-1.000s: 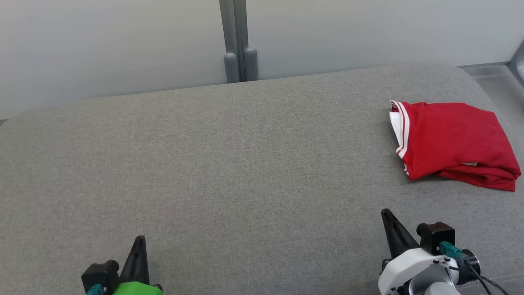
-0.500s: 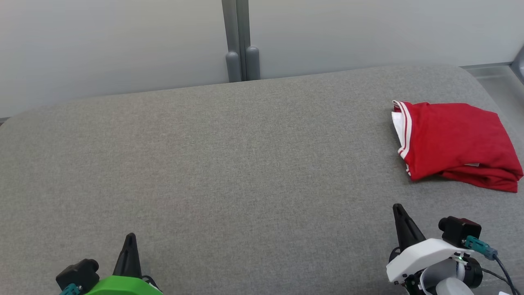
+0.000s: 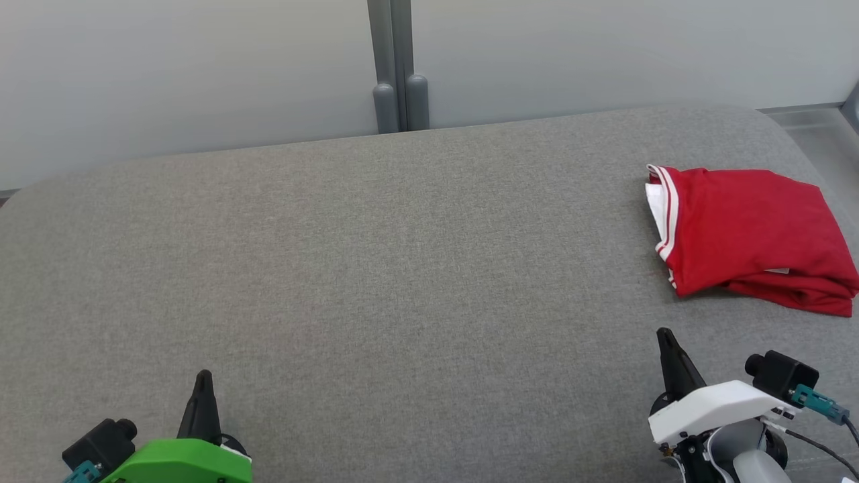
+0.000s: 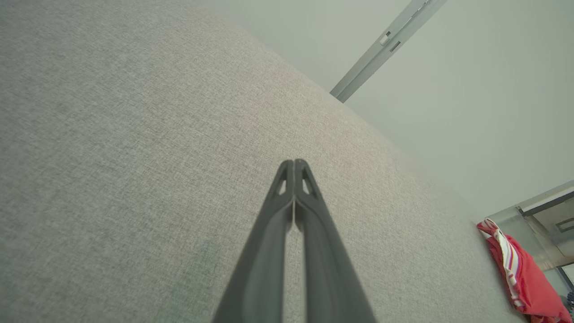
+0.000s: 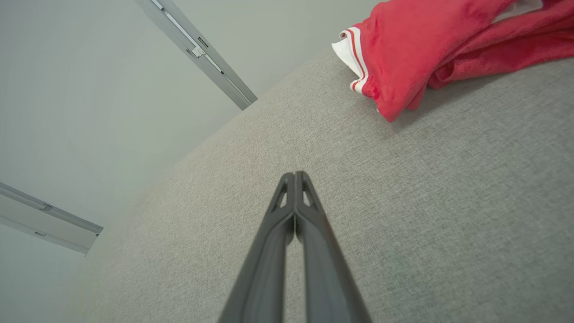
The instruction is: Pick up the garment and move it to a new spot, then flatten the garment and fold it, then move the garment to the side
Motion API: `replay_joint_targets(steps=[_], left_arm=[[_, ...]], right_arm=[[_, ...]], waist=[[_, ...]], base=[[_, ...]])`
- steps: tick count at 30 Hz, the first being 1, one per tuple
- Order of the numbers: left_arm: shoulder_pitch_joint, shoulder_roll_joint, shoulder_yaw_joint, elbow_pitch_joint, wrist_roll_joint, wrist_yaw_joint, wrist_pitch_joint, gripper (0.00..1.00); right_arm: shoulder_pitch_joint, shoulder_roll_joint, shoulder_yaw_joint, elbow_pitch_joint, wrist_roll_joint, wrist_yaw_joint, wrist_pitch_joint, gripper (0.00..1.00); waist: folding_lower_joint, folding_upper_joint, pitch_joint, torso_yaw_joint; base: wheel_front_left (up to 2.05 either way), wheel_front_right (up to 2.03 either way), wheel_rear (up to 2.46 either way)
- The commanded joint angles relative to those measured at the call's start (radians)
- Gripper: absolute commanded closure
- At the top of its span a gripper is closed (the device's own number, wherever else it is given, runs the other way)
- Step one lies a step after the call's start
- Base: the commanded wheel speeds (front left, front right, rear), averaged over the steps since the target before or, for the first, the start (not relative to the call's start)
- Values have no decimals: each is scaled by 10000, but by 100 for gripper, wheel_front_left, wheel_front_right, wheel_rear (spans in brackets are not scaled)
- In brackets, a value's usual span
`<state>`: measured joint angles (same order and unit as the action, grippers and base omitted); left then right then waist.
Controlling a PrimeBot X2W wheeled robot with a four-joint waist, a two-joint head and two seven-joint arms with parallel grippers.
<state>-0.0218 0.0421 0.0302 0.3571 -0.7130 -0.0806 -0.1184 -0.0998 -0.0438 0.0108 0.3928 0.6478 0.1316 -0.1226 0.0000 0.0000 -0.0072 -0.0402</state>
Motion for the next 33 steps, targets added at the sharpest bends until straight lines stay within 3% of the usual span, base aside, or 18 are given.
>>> replay_joint_targets(steps=[1,33], left_arm=[[-320,53,75,-187,-400,-77,78,100],[-667,81,493,-569,-4216,-275,1114,100]], right_arm=[[-241,-35,-77,-211,411,-5,97,100],[-311,-60,-560,-709,4533,-7,1095,100]], waist=[[0,0,2,7],[0,0,38,145]], base=[[0,0,0],[0,0,0]])
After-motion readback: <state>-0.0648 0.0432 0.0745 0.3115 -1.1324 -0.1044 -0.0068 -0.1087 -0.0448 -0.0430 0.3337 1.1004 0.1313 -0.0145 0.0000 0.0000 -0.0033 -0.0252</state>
